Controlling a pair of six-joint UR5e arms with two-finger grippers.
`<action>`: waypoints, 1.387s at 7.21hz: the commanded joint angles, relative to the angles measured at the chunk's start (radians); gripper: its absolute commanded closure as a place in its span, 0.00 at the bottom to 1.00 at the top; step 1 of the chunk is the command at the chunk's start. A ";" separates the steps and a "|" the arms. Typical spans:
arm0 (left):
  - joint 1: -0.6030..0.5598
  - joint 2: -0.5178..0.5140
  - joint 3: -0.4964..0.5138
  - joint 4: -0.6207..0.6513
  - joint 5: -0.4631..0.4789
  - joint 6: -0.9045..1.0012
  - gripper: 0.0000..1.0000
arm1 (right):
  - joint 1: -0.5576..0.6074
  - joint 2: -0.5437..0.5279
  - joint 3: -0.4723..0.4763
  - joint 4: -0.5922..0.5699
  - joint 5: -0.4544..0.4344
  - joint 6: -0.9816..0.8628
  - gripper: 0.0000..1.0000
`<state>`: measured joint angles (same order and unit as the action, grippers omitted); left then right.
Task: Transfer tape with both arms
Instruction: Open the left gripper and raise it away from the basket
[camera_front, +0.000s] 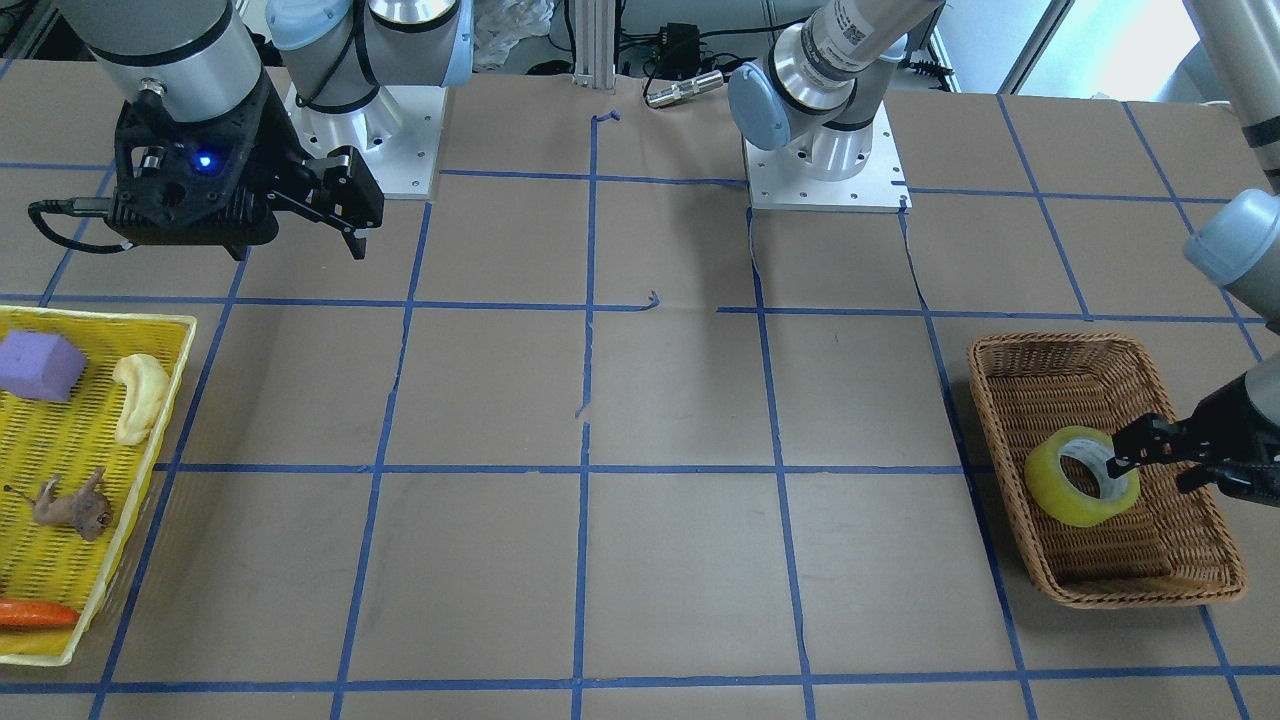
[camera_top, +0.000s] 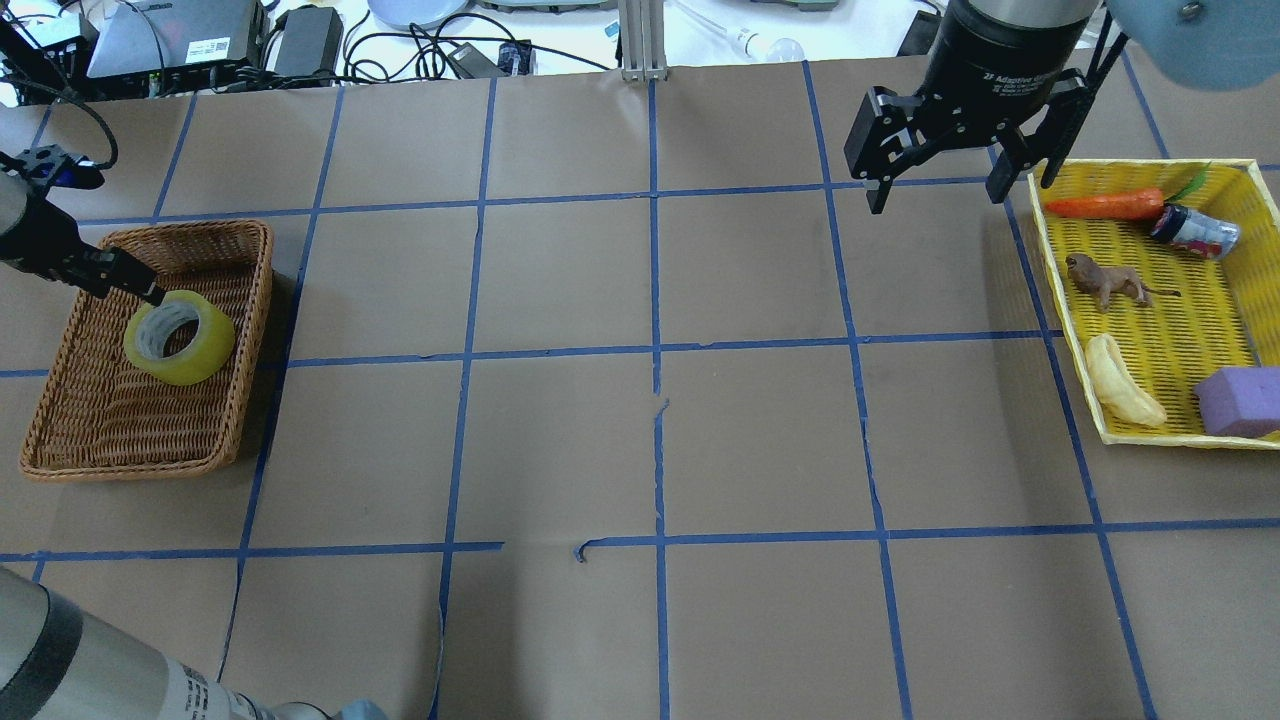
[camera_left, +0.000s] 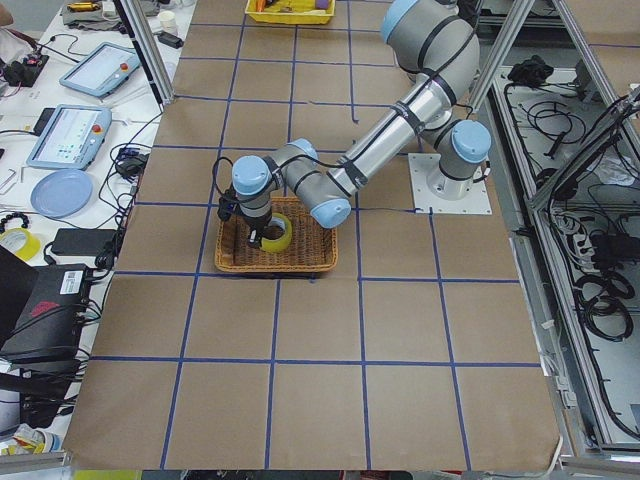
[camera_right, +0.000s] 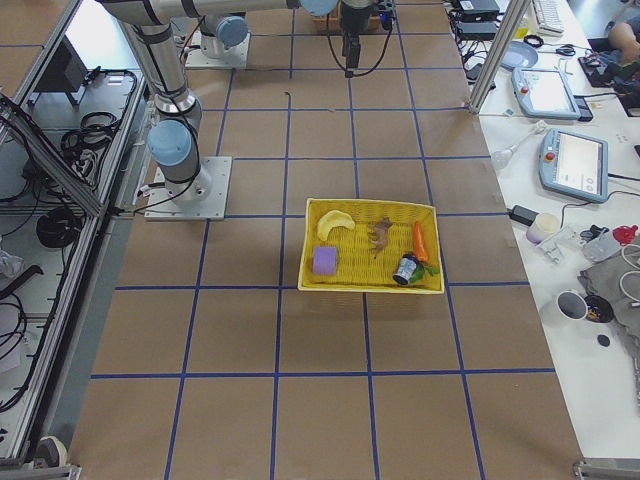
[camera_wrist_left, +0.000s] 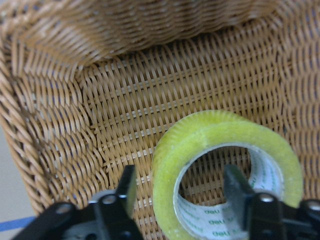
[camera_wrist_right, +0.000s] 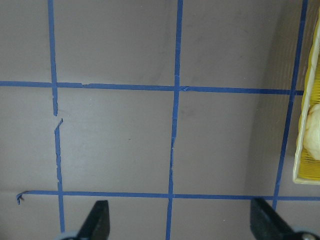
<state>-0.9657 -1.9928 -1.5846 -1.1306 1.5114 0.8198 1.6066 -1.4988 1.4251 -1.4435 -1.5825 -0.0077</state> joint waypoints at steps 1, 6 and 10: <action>-0.107 0.133 0.092 -0.229 0.012 -0.022 0.00 | 0.001 0.002 0.000 0.000 -0.002 0.000 0.00; -0.513 0.310 0.185 -0.578 0.042 -0.594 0.00 | 0.001 0.000 0.000 0.000 -0.001 0.002 0.00; -0.567 0.450 0.151 -0.597 0.038 -0.672 0.00 | 0.001 0.000 0.000 0.002 -0.002 0.002 0.00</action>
<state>-1.5116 -1.5700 -1.4004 -1.7481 1.5475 0.1862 1.6076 -1.4987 1.4251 -1.4428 -1.5835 -0.0058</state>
